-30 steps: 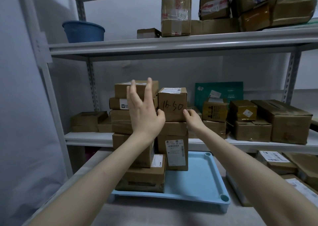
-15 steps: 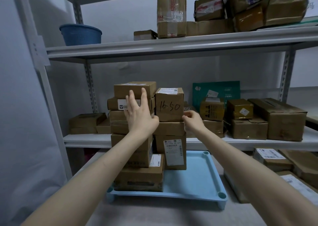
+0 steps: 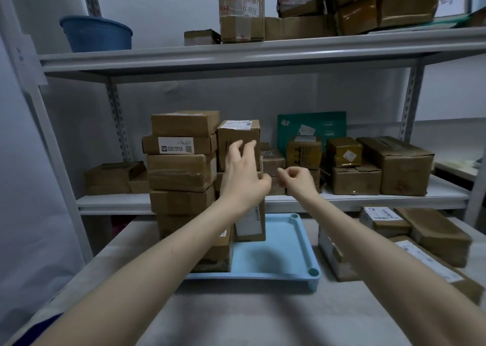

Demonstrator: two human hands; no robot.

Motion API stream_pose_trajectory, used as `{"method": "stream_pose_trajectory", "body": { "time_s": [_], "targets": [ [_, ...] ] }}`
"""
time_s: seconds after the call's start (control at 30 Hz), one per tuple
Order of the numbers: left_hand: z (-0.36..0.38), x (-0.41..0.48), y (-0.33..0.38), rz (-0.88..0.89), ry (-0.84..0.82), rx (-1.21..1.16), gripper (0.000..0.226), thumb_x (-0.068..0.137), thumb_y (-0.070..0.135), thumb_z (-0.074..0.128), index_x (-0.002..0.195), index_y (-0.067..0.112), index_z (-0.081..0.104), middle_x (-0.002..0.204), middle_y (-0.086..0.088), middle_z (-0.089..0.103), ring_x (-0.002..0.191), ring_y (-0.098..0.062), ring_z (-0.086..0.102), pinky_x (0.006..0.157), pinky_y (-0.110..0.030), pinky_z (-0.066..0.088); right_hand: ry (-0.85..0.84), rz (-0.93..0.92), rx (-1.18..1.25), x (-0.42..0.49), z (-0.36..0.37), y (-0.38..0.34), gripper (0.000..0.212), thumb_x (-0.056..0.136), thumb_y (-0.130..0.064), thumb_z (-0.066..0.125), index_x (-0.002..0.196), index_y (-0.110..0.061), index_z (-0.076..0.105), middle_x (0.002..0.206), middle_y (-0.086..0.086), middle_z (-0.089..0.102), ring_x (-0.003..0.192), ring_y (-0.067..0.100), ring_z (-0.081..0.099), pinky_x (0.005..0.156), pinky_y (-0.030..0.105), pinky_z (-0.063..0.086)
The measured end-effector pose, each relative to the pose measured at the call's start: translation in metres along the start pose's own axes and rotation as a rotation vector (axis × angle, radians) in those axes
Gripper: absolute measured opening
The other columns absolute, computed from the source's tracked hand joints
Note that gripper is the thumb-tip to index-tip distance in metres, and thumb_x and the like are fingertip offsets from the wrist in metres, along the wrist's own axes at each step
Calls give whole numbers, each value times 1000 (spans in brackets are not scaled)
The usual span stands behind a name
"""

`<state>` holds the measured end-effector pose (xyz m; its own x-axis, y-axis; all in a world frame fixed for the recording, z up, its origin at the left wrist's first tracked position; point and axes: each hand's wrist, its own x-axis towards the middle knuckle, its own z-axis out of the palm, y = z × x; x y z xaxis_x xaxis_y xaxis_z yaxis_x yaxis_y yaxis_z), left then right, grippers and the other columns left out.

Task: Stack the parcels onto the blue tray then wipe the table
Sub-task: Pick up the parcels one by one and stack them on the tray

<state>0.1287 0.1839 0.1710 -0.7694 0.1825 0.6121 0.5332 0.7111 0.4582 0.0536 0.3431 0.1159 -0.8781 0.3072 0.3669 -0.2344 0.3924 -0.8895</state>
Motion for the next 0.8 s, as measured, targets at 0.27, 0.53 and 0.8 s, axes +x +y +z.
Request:
{"method": "stream_pose_trajectory", "body": {
  "time_s": [0.27, 0.53, 0.8],
  "targets": [
    [63, -17, 24, -146, -301, -113, 62, 84, 20, 60, 142, 18, 36, 141, -9, 35, 120, -28, 48, 95, -38, 49, 97, 81, -563, -37, -62, 57, 22, 95, -35, 56, 88, -16, 64, 81, 0, 62, 82, 21, 60, 64, 29, 40],
    [111, -46, 26, -307, -460, -232, 49, 86, 17, 57, 134, 16, 46, 139, -7, 42, 112, -22, 52, 78, -26, 39, -69, 314, -938, -85, -101, 110, 83, 78, -76, 47, 137, -17, 39, 137, 15, 44, 125, 35, 45, 95, 46, 42],
    [134, -65, 10, -444, -520, -305, 48, 89, 21, 63, 134, 16, 47, 141, -8, 43, 122, -23, 49, 86, -28, 38, -12, 423, -821, -103, -94, 141, 83, 70, -62, 69, 138, -28, 36, 133, 15, 41, 122, 37, 46, 95, 42, 44]
  ]
}}
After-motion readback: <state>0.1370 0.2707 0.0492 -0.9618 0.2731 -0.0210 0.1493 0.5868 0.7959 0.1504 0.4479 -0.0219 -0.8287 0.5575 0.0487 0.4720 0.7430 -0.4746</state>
